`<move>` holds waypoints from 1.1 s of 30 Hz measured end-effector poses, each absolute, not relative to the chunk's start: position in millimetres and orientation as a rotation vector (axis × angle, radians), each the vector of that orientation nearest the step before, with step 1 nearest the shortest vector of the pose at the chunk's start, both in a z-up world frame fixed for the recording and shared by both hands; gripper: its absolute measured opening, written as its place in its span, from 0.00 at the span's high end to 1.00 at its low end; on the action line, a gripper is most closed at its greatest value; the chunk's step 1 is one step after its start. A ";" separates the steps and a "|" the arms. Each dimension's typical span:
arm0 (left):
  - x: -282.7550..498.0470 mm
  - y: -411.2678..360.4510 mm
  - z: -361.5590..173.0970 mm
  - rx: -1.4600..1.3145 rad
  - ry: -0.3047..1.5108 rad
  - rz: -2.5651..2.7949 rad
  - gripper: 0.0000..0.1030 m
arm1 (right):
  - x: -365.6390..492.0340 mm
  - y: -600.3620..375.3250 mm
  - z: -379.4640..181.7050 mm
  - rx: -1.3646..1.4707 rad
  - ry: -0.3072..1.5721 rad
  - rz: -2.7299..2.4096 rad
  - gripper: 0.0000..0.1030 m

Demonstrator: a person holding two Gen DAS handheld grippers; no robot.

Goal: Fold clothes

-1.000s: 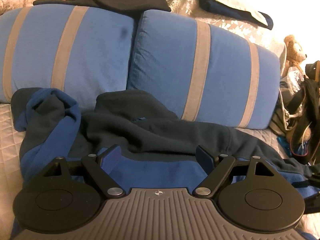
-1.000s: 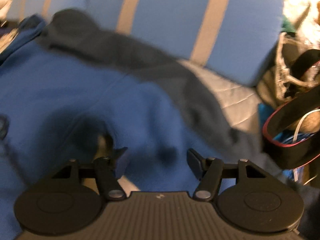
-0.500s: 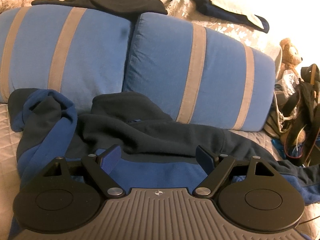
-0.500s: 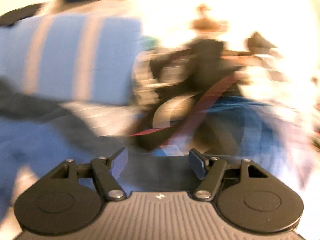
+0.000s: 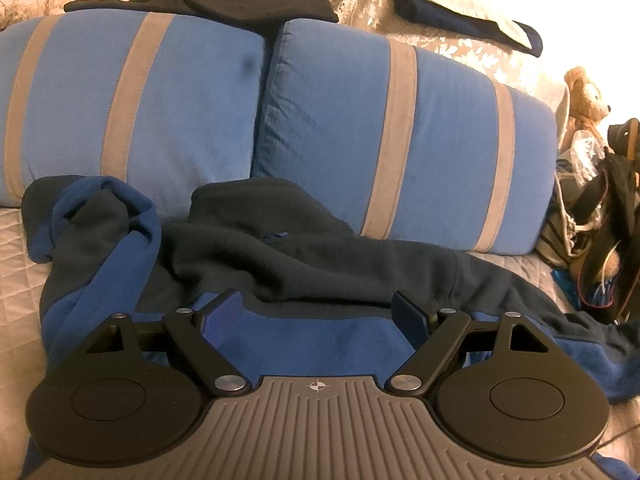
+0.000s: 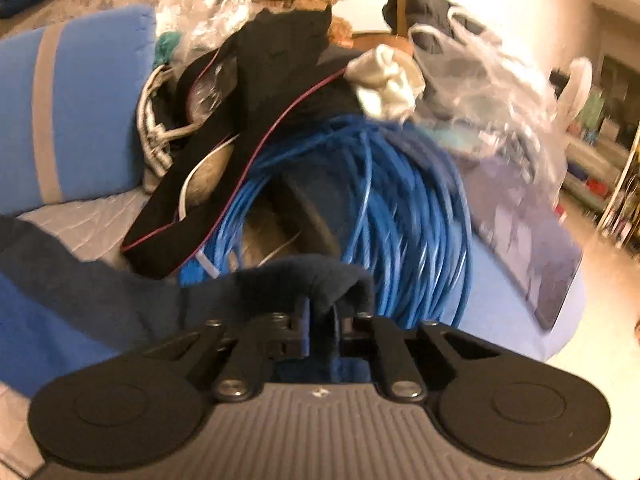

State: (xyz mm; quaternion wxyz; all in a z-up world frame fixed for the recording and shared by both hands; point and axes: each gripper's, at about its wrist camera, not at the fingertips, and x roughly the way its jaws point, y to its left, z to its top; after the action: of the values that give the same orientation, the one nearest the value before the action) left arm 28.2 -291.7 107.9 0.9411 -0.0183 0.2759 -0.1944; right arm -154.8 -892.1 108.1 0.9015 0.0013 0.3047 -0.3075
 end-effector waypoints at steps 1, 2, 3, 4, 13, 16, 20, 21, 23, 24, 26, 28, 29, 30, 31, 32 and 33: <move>28.4 -291.9 107.7 -0.034 0.563 -0.396 0.20 | -151.9 -893.3 113.1 -0.010 0.613 -0.641 0.90; 28.5 -292.0 107.6 -0.033 0.563 -0.394 0.20 | -148.5 -895.3 118.0 -0.016 0.595 -0.644 0.90; 28.6 -291.9 107.5 -0.033 0.562 -0.394 0.20 | -144.7 -897.9 121.7 -0.022 0.585 -0.649 0.90; 28.6 -291.8 107.4 -0.034 0.563 -0.394 0.20 | -141.5 -899.7 120.9 -0.028 0.594 -0.654 0.90; 27.6 -292.7 106.3 -0.025 0.558 -0.396 0.20 | -139.1 -896.2 112.7 -0.054 0.610 -0.745 0.16; 24.5 -292.2 108.7 -0.015 0.536 -0.394 0.20 | -143.9 -881.2 122.5 -0.092 0.569 -0.762 0.12; 22.0 -286.2 120.1 -0.019 0.517 -0.360 0.20 | -143.2 -850.5 141.7 -0.134 0.503 -0.720 0.02; 21.3 -282.9 124.5 -0.033 0.516 -0.349 0.20 | -142.6 -841.7 147.9 -0.126 0.484 -0.683 0.01; 19.3 -273.4 137.5 -0.059 0.514 -0.335 0.20 | -137.2 -823.2 159.5 -0.107 0.465 -0.607 0.00; 17.7 -268.1 145.4 -0.058 0.508 -0.332 0.20 | -133.2 -812.6 165.3 -0.104 0.462 -0.565 0.00; 14.5 -257.3 161.2 -0.056 0.495 -0.324 0.20 | -125.1 -789.7 176.6 -0.110 0.449 -0.489 0.00; 10.7 -244.8 180.3 -0.045 0.469 -0.311 0.20 | -116.2 -765.7 188.4 -0.119 0.428 -0.414 0.00; 8.9 -237.7 190.6 -0.039 0.454 -0.303 0.20 | -111.5 -753.6 194.3 -0.118 0.420 -0.376 0.00; 7.2 -230.0 201.0 -0.035 0.438 -0.294 0.20 | -107.5 -741.1 200.8 -0.112 0.410 -0.339 0.00; 5.9 -222.7 211.0 -0.030 0.422 -0.283 0.20 | -103.4 -729.8 207.0 -0.101 0.396 -0.307 0.00; 4.8 -215.9 220.5 -0.026 0.405 -0.271 0.20 | -99.2 -718.9 213.1 -0.090 0.382 -0.276 0.00; 4.2 -209.2 230.0 -0.022 0.388 -0.257 0.20 | -94.9 -708.4 220.1 -0.076 0.369 -0.247 0.00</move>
State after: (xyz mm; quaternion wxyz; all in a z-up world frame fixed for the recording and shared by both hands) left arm 4.2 -209.2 230.0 0.9730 -0.0108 0.1923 -0.1273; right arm -94.9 -708.4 220.1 0.9748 -0.0375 0.1828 -0.1223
